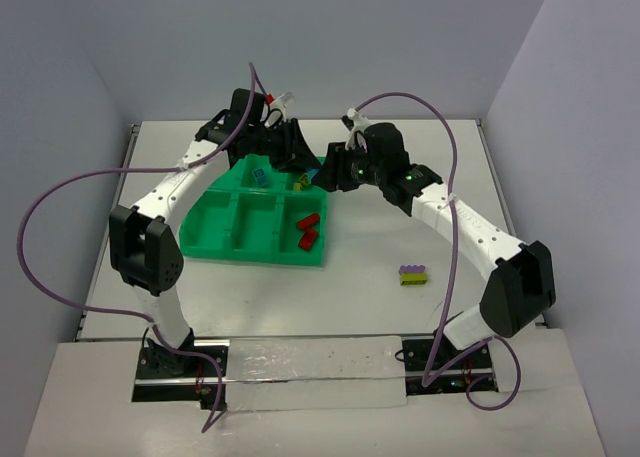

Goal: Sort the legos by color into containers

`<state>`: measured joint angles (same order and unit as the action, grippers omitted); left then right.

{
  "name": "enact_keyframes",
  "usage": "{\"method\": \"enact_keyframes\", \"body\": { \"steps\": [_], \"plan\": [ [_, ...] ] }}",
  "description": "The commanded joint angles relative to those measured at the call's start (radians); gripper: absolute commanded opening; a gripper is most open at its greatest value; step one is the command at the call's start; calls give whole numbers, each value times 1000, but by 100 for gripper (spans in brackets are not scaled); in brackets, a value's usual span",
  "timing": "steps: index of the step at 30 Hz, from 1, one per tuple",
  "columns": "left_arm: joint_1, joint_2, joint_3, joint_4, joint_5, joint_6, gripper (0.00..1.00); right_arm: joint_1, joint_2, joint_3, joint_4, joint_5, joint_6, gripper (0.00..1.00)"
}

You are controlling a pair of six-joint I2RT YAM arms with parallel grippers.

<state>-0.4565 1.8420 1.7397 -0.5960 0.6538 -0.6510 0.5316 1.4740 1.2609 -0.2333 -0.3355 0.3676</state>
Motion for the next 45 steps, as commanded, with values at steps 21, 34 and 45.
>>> {"method": "enact_keyframes", "body": {
  "steps": [21,34,45],
  "plan": [
    [-7,-55,47,18,10,-6,0,33,42,49,75,-16,33,57],
    [-4,-59,44,19,4,-2,0,37,10,14,98,18,40,0],
    [55,-88,18,70,83,-43,0,36,-49,-91,93,79,13,0]
  ]
}}
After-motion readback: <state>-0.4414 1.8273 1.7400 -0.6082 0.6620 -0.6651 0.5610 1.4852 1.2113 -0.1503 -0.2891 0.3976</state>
